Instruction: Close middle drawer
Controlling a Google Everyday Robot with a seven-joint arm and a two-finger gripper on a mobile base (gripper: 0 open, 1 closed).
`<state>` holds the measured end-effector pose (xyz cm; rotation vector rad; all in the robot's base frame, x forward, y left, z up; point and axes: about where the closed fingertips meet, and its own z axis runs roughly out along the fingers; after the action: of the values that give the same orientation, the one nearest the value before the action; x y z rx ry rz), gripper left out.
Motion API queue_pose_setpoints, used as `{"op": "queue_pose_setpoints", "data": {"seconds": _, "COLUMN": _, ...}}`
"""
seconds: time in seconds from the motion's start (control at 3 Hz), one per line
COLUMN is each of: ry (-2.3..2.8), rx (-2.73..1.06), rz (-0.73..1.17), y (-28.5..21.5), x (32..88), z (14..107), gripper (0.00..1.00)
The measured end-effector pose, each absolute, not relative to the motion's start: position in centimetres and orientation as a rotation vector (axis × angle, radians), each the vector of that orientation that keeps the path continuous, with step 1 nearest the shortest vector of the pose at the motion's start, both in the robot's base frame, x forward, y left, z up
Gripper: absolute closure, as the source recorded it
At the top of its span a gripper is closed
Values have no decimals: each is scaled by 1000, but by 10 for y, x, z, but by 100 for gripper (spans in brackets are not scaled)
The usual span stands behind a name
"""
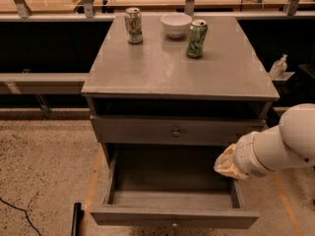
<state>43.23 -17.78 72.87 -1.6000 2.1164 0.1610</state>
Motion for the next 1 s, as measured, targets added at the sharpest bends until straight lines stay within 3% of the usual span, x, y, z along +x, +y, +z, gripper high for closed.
{"op": "queue_pose_setpoints", "data": {"seconds": 1.0, "ry": 2113, "rx": -1427, "rz": 162, "y": -186, "x": 400, "z": 634, "gripper": 100}}
